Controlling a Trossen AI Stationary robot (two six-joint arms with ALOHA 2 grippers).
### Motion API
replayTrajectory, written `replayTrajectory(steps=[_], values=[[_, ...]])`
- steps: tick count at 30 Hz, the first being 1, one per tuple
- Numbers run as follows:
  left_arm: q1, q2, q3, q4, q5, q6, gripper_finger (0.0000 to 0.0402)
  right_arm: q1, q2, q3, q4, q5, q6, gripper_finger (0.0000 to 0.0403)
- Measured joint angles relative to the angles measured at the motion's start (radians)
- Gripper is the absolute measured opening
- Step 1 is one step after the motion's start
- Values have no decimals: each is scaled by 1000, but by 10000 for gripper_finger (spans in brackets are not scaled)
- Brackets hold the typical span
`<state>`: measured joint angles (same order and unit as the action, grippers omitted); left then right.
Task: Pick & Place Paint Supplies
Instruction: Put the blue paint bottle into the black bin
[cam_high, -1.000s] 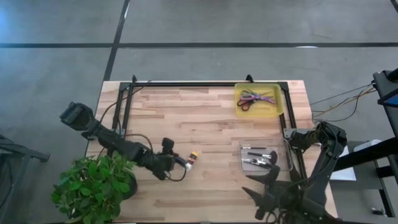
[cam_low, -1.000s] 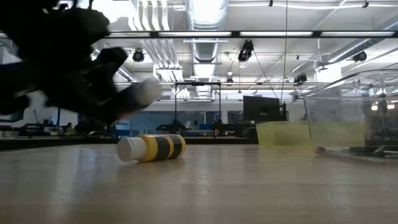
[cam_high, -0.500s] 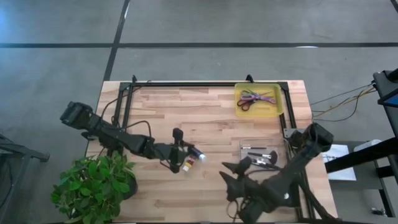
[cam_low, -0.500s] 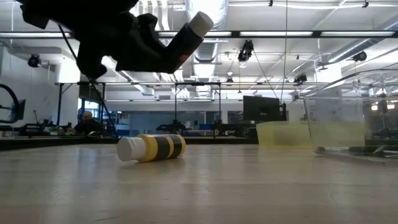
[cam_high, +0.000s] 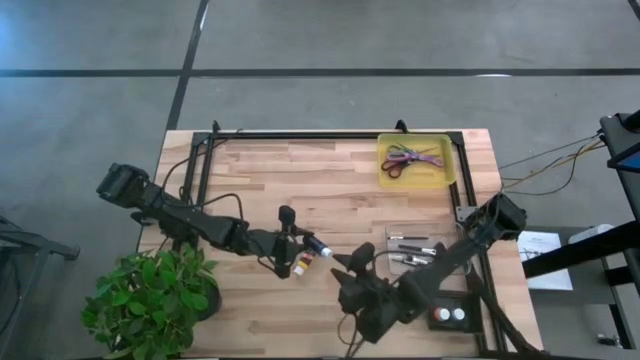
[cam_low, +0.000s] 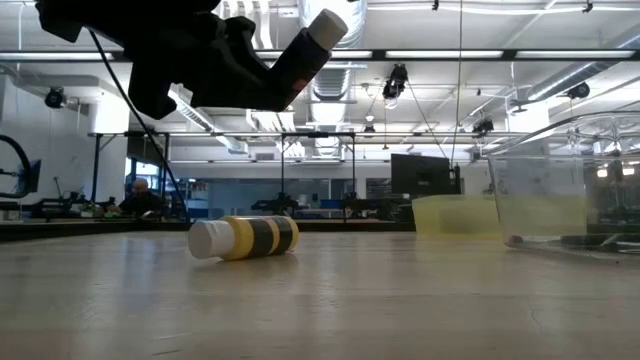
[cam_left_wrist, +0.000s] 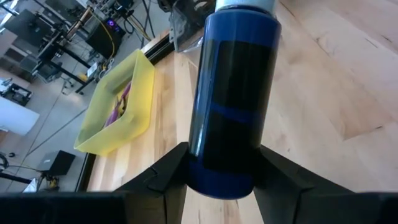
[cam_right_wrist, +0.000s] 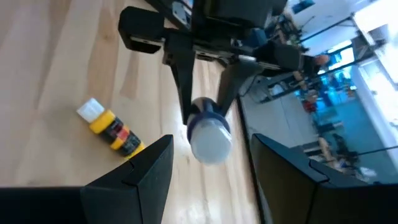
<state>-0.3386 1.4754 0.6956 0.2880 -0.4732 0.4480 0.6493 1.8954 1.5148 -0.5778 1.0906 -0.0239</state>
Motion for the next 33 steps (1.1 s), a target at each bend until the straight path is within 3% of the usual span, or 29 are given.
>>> replayTrajectory(steps=[8,33], values=[[0,0,0,4,-2,-3,157,-71,0,-63,194,-86,-154,215],[0,0,0,4,-1,-14,157,-101,-1,-73,185,-97,-170,210]])
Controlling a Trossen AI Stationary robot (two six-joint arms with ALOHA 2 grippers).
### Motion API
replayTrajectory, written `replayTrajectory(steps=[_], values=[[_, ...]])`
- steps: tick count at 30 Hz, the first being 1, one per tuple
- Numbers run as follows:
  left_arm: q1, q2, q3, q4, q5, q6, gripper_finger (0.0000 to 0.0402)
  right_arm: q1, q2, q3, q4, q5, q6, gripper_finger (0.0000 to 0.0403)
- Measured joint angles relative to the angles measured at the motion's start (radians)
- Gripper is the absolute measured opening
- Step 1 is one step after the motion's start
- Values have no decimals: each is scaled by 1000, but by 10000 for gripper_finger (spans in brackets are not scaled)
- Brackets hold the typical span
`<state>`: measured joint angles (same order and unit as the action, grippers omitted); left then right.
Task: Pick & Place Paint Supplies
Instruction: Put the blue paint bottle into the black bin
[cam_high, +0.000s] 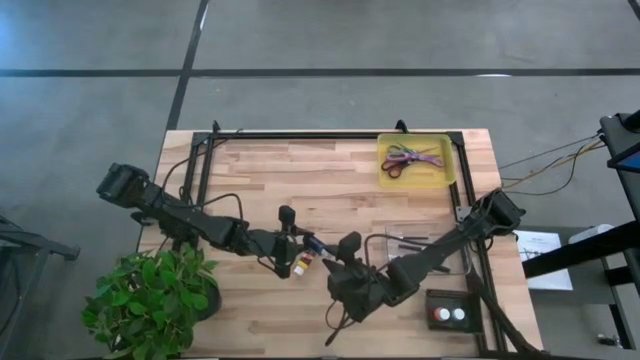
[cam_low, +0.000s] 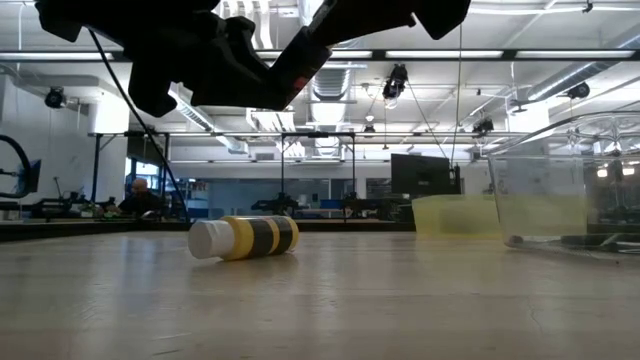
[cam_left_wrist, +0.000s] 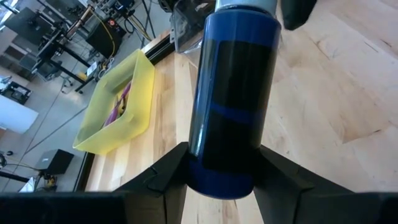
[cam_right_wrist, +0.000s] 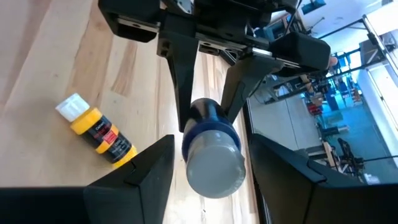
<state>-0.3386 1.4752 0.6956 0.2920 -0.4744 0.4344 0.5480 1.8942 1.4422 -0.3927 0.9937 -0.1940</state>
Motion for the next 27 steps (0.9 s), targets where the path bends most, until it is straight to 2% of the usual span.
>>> replayTrajectory(steps=[3,8,13,18,21,27], values=[[0,0,0,0,2,0,157,-1,0,0,0,0,4,182],[0,0,0,-4,2,-12,157,-2,0,-1,0,0,3,112],[0,0,0,-3,-19,22,157,-1,0,-1,0,4,3,112],[-2,0,3,4,-226,159,157,-5,0,-1,-24,54,22,112],[2,-1,4,28,-317,266,157,-4,-9,-1,-77,85,89,112],[7,-1,5,106,-349,381,157,-2,-44,0,-204,86,250,112]])
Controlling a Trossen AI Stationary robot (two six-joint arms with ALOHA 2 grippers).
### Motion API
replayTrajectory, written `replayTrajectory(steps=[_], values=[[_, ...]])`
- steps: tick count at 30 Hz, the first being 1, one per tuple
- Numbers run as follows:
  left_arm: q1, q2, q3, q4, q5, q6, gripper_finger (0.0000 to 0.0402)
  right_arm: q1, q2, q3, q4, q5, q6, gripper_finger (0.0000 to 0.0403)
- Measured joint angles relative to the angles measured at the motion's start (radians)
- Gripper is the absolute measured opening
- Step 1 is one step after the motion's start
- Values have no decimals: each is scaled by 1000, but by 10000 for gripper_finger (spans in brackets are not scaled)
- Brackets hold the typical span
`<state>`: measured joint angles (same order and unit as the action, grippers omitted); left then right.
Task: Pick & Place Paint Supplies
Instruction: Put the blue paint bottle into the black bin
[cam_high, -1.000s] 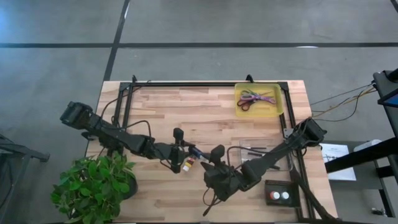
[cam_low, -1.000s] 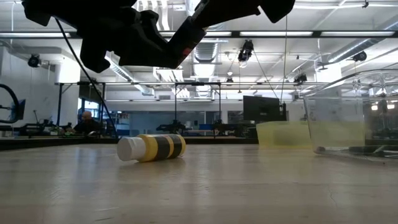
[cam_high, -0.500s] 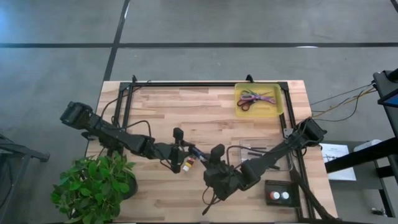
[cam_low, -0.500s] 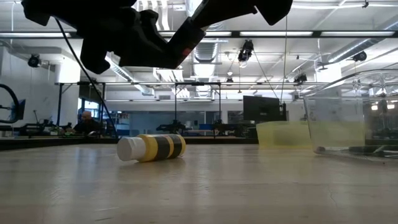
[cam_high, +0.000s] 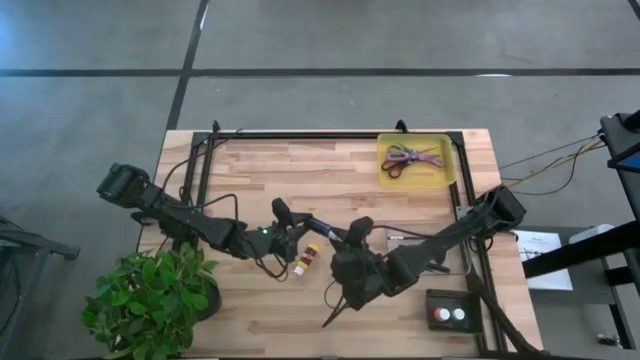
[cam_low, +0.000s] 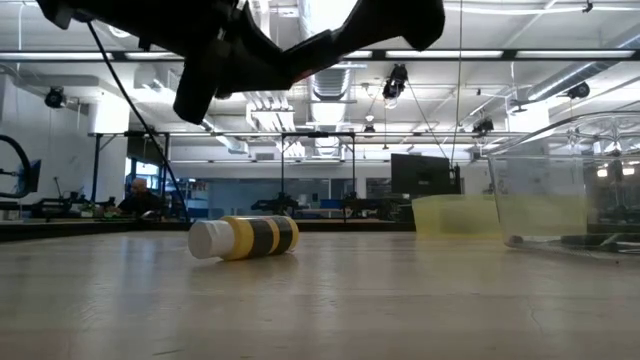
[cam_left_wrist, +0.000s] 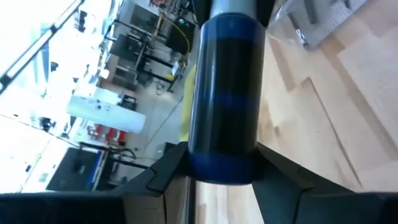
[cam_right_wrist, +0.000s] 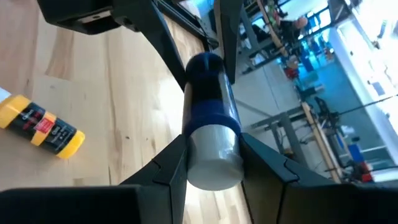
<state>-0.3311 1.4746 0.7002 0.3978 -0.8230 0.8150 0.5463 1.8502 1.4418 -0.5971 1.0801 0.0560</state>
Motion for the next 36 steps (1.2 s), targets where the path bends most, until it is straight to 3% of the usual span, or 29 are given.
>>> replayTrajectory(steps=[9,18,28,36], values=[[6,0,-3,42,202,-15,157,27,-41,-1,-46,-19,54,112],[6,-1,-2,33,233,-64,157,52,-54,0,-50,-21,54,112],[13,-1,-2,24,174,-90,166,52,-54,0,-57,-8,64,112],[80,-13,-6,-83,-69,-181,277,86,-73,3,-62,7,72,112]])
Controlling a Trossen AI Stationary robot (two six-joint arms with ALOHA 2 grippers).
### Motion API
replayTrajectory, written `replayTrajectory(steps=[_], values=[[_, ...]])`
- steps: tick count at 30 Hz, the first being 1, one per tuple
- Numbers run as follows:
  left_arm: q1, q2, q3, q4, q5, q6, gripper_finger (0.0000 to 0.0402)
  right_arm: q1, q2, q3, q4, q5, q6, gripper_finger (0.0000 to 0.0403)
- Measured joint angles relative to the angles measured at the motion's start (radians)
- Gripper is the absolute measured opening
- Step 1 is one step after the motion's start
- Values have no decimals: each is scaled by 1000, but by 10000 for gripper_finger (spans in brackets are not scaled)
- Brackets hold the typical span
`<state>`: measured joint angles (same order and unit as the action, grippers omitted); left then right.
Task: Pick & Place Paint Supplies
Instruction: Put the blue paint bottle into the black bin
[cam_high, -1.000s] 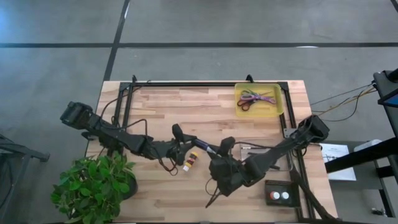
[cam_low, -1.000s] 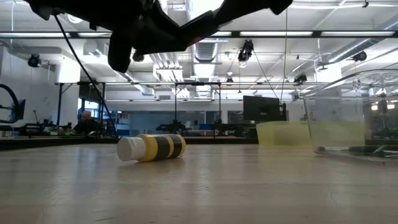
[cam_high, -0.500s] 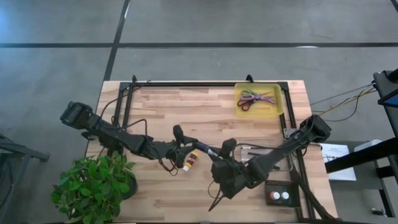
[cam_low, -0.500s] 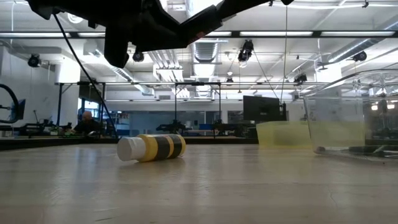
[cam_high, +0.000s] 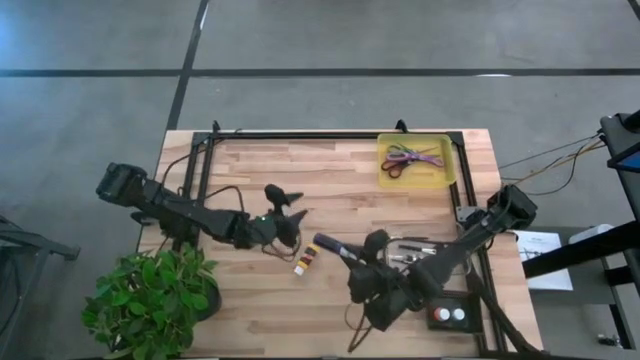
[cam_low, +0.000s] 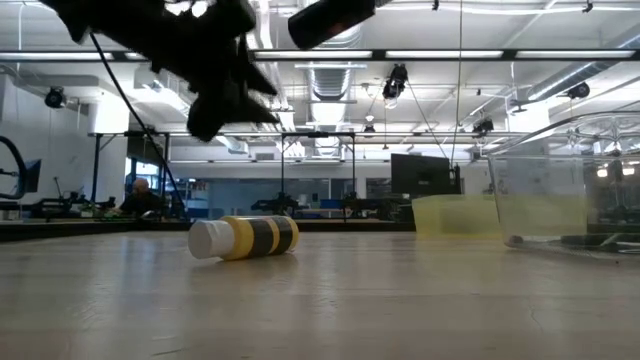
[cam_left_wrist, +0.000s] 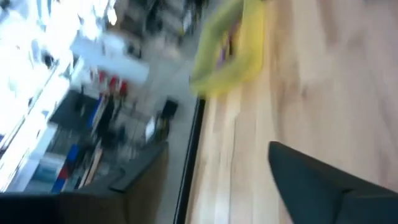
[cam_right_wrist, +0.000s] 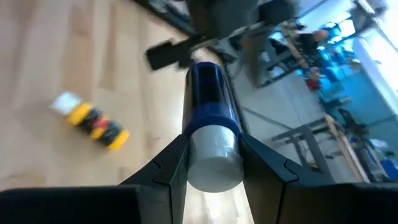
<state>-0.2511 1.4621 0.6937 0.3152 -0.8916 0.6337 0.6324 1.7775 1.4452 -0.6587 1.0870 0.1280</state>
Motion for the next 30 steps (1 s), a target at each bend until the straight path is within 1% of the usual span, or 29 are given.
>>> replayTrajectory(steps=[2,5,9,13,17,20,26,30], values=[[26,-3,-4,-44,-15,-13,311,12,-9,2,-3,24,6,112],[46,-24,-3,-19,-21,-9,351,42,-38,6,-31,35,44,112],[53,-40,0,29,-11,21,378,62,-70,7,-154,35,170,112],[53,-68,0,94,-11,48,382,57,-92,7,-283,25,319,112],[52,-100,0,116,30,35,383,60,-93,6,-344,-30,392,112],[52,-128,1,124,85,-6,383,57,-96,6,-353,-65,410,112],[52,-171,1,123,219,-90,383,59,-119,6,-447,-107,502,112],[50,-171,1,122,288,-124,383,57,-125,6,-475,-172,538,112]])
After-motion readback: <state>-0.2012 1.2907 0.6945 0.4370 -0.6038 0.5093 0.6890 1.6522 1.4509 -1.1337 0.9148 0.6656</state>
